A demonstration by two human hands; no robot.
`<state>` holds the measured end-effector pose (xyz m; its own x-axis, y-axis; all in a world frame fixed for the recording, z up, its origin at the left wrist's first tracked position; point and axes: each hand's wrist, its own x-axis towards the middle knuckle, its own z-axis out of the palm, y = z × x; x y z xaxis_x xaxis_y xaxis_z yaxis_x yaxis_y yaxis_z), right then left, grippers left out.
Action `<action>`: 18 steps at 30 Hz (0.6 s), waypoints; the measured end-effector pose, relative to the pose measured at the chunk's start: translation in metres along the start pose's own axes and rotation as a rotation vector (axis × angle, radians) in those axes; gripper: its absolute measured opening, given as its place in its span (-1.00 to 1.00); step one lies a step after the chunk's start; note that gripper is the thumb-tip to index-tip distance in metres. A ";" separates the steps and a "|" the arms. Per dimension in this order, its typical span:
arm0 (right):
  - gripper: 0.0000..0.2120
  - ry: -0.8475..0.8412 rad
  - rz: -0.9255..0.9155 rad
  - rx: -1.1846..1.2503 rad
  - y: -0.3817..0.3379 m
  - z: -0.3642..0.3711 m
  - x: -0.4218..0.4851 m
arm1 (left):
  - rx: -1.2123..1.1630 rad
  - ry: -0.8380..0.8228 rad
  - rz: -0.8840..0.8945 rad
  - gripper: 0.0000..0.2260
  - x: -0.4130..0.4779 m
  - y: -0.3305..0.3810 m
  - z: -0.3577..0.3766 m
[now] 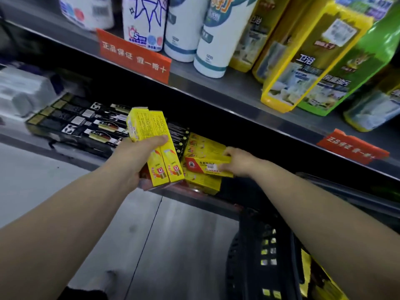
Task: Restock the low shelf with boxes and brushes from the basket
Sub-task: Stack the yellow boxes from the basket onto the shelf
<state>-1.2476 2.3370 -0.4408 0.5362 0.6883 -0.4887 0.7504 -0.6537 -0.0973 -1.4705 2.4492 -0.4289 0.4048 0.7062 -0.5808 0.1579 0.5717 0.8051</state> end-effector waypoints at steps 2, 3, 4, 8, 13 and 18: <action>-0.45 -0.102 0.012 -0.091 0.001 0.016 0.009 | 0.014 0.004 0.003 -0.61 0.003 0.000 0.000; -0.46 -0.135 0.015 -0.111 0.002 0.023 0.012 | 0.019 0.007 0.006 -0.62 0.005 -0.001 -0.001; -0.48 -0.154 0.016 -0.118 0.003 0.029 0.015 | 0.022 0.009 0.009 -0.63 0.007 -0.001 -0.002; -0.50 -0.186 -0.008 -0.149 0.000 0.041 0.022 | 0.044 0.021 0.023 -0.68 0.015 -0.003 -0.009; -0.44 -0.152 -0.026 -0.155 -0.002 0.044 0.026 | 0.060 0.029 0.043 -0.80 0.020 -0.005 -0.010; -0.36 -0.157 0.004 -0.183 -0.004 0.041 0.021 | 0.071 0.017 0.042 -0.79 0.020 -0.004 -0.004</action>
<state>-1.2553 2.3414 -0.4868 0.4835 0.6189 -0.6190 0.8134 -0.5790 0.0565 -1.4664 2.4631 -0.4442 0.3971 0.7363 -0.5478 0.2051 0.5106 0.8350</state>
